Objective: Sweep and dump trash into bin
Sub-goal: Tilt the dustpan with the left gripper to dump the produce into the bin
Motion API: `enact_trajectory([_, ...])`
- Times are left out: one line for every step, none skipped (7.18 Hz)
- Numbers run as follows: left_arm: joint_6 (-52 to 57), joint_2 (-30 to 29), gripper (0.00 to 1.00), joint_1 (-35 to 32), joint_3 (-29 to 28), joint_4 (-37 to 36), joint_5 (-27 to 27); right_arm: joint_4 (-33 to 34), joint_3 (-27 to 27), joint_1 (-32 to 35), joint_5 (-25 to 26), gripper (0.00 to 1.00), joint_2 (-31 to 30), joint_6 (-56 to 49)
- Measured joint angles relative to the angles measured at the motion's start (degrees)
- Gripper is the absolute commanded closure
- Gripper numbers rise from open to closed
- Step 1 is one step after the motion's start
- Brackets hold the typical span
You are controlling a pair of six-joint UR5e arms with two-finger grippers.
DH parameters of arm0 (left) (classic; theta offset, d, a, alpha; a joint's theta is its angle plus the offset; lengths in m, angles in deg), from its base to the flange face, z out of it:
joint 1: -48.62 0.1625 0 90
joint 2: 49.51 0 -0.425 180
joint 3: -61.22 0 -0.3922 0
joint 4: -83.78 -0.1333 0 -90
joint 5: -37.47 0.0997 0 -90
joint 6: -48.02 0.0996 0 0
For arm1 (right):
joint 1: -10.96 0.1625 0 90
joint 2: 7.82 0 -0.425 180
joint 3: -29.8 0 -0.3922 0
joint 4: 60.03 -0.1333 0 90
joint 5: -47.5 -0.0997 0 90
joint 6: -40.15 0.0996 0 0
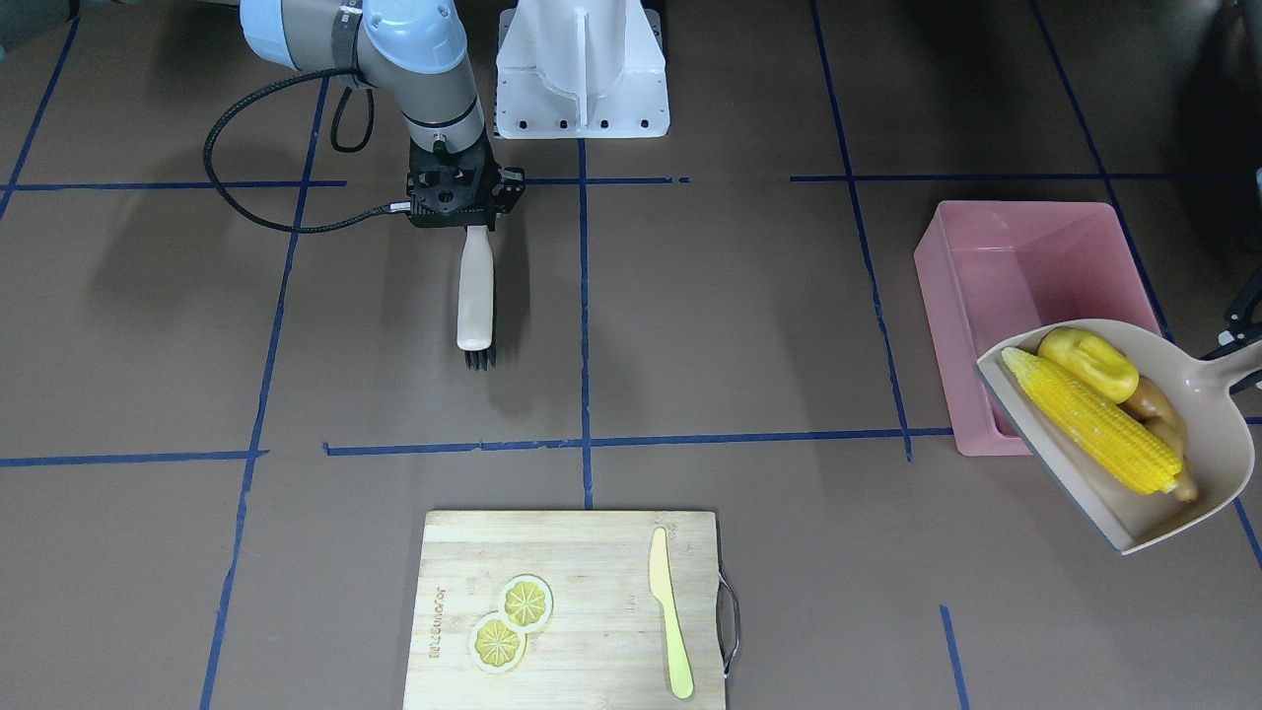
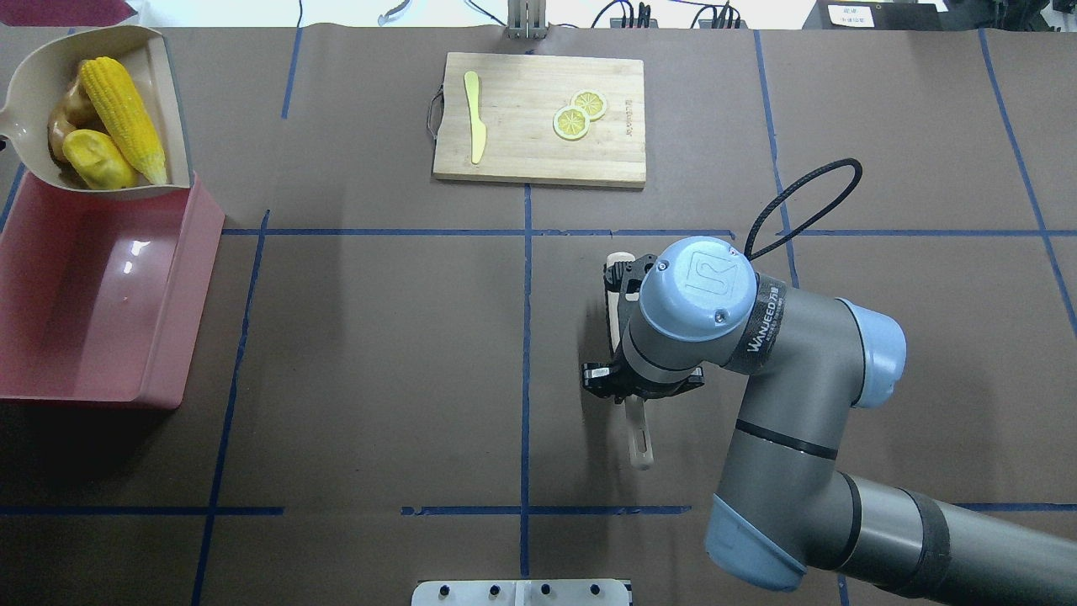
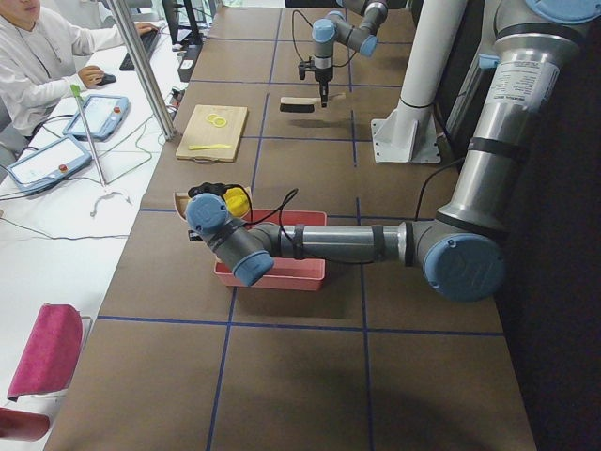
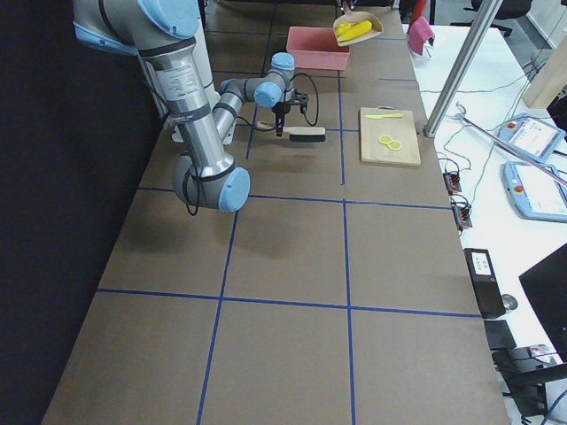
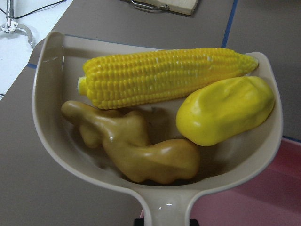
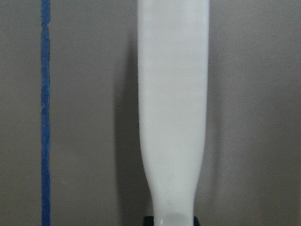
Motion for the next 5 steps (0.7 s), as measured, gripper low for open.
enact_trajectory([2.18, 0.11, 1.0, -0.65, -0.27, -0.32, 0.06, 0.0, -0.06, 0.0, 0.0, 1.0, 0.04, 0.0])
enact_trajectory([4.07, 0.27, 1.0, -1.07, -0.32, -0.84, 0.31, 0.0, -0.17, 0.0, 0.0, 1.0, 0.06, 0.0])
enact_trajectory([5.93, 0.39, 1.0, -1.74, -0.25, -2.58, 0.5, 0.02, -0.31, 0.0, 0.0, 1.0, 0.08, 0.02])
enact_trajectory([7.0, 0.4, 1.0, -2.5, -0.22, -5.09, 0.57, 0.04, -0.36, 0.0, 0.0, 1.0, 0.09, 0.04])
enact_trajectory([7.41, 0.35, 1.0, -3.05, -0.17, -7.85, 0.6, 0.02, -0.42, 0.0, 0.0, 1.0, 0.07, 0.04])
